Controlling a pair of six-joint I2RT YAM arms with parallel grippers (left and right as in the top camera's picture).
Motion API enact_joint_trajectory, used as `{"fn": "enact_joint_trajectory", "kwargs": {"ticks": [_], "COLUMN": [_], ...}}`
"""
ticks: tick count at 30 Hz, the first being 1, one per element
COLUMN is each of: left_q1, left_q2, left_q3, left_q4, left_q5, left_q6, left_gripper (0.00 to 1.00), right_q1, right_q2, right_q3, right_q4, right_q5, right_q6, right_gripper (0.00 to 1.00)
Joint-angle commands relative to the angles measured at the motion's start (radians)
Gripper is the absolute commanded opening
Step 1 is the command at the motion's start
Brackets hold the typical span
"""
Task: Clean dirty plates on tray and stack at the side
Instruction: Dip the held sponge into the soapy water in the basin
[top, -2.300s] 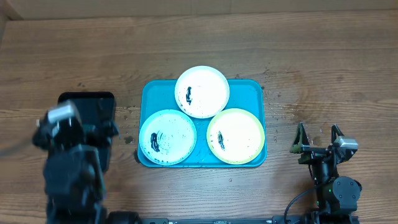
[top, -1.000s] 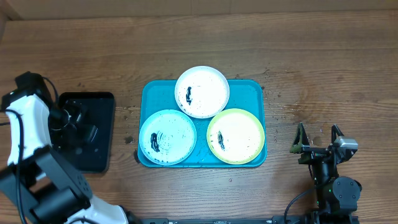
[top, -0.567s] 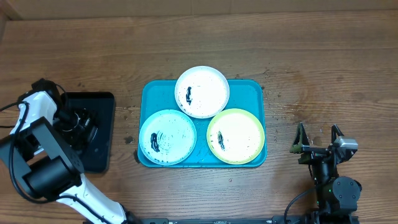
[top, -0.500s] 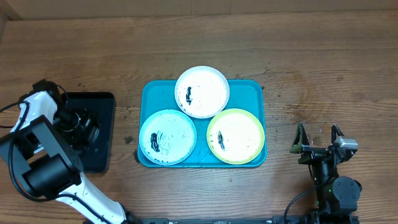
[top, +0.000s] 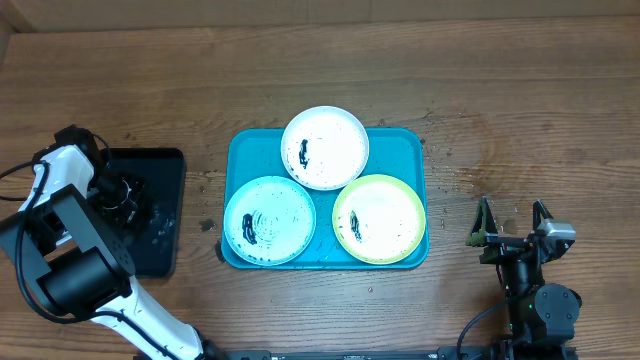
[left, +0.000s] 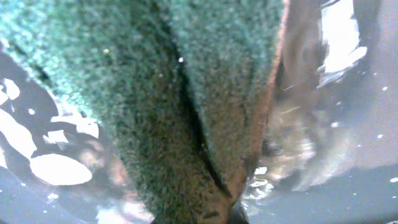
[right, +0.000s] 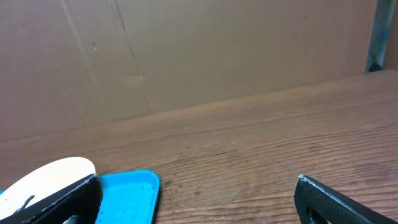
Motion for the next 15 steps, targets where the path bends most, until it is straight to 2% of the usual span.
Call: {"fn": "enact_joint_trajectory", "kwargs": {"ticks": [1, 4, 5, 6, 7, 14, 15], "left_q1": [-0.006, -0.005, -0.005, -0.005, -0.005, -0.005, -0.005], "left_q2": [0.048, 0.048, 0.048, 0.048, 0.048, 0.048, 0.048], "left_q3": [-0.012, -0.011, -0.011, -0.011, -0.011, -0.011, -0.011], "left_q4": [0.007, 0.014, 0.019, 0.027, 0.04, 0.104, 0.108], "left_q5": [-0.035, -0.046, -0.047, -0.047, -0.058, -0.111, -0.113], "left_q6": [0.006, 0.006, 0.01, 0.02, 0.029, 0.029, 0.029], "left_gripper": [0.04, 0.04, 0.17, 0.55, 1.0, 1.0, 0.93], "right_q1": [-0.001, -0.001, -0.001, -0.001, -0.001, -0.001, -0.001], "right_q2": [-0.01, -0.01, -0.01, -0.01, -0.01, -0.01, -0.01], "right_q3": [-0.011, -0.011, -0.011, -0.011, -0.011, -0.011, -0.011], "right_q4": [0.006, 0.006, 0.006, 0.006, 0.006, 0.006, 0.006], "right_q5": [0.002, 0.002, 0.002, 0.002, 0.002, 0.002, 0.002], "right_q6": [-0.007, -0.007, -0.007, -0.007, -0.007, -0.007, -0.007], "right_gripper": [1.0, 1.0, 1.0, 1.0, 1.0, 1.0, 1.0]}}
